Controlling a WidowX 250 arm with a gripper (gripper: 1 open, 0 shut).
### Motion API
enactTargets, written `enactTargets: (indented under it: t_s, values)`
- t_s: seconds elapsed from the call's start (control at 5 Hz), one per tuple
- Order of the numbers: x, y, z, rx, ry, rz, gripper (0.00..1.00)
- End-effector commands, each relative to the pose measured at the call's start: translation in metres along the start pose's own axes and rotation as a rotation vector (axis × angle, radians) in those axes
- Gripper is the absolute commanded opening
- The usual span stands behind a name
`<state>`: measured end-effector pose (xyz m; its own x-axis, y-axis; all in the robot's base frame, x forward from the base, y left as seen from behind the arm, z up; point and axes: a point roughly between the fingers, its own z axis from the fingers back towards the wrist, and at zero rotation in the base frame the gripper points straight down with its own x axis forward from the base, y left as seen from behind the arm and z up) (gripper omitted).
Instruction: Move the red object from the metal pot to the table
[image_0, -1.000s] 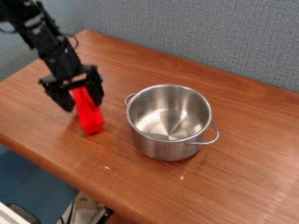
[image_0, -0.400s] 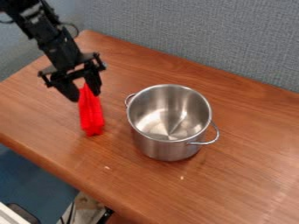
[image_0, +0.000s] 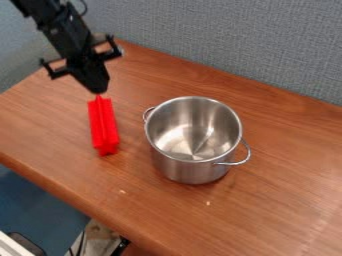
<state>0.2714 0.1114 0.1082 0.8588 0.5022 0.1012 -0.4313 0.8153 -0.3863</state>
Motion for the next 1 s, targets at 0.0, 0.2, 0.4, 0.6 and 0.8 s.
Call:
enactTargets:
  t_s: [0.0,0.2,0.4,0.6,0.8]
  values:
    - [0.011,-0.023,0.027,-0.026,-0.059,-0.021,0.00]
    - [0.010,-0.026,0.024,-0.014,-0.053,-0.024,1.00]
    - [0.013,-0.026,0.025,0.031,-0.067,0.030,1.00]
    - [0.016,-0.026,0.027,0.067,-0.083,0.086,1.00]
    - [0.006,-0.027,0.032,0.094,-0.032,-0.024,1.00]
